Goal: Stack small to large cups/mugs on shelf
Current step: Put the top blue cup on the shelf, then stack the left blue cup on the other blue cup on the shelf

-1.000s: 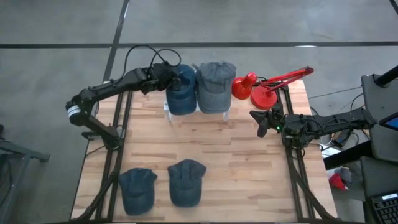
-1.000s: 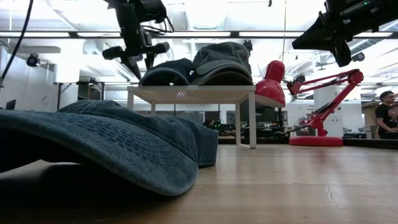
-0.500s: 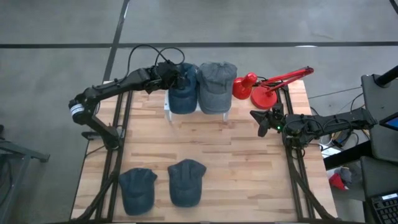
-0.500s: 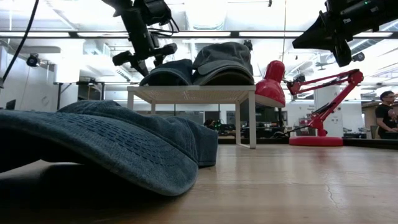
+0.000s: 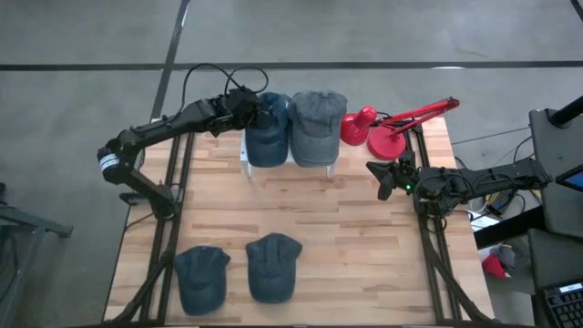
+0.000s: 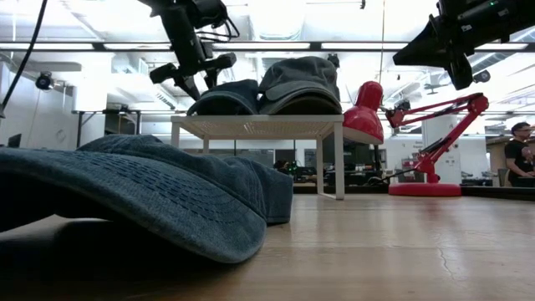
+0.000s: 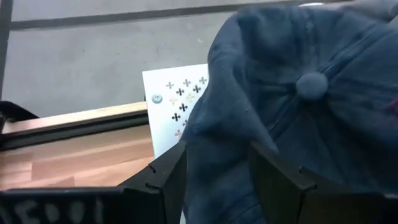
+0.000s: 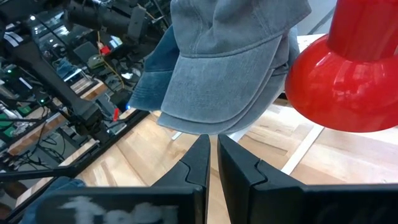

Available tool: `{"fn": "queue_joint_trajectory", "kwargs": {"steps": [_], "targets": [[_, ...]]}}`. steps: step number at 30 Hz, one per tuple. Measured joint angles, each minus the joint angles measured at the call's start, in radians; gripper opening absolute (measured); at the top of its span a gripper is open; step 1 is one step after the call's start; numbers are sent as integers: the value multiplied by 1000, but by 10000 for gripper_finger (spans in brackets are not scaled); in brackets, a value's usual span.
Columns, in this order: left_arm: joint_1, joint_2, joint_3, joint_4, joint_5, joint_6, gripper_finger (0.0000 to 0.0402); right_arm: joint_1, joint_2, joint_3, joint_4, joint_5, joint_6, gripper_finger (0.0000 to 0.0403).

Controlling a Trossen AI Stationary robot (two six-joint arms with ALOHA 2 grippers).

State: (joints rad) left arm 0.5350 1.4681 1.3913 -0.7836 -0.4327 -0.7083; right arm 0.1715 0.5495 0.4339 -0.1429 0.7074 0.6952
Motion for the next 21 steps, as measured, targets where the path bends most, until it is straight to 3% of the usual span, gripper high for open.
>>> {"fn": "queue_joint_trajectory", "kwargs": {"steps": [13,17,21], "targets": [[-6,-14,123,-22,-35,101,170,0,0,0,0,0,0,29],[-27,-15,200,-130,-30,132,170,0,0,0,0,0,0,29],[-77,-16,289,-349,-21,109,170,0,0,0,0,0,0,29]]}}
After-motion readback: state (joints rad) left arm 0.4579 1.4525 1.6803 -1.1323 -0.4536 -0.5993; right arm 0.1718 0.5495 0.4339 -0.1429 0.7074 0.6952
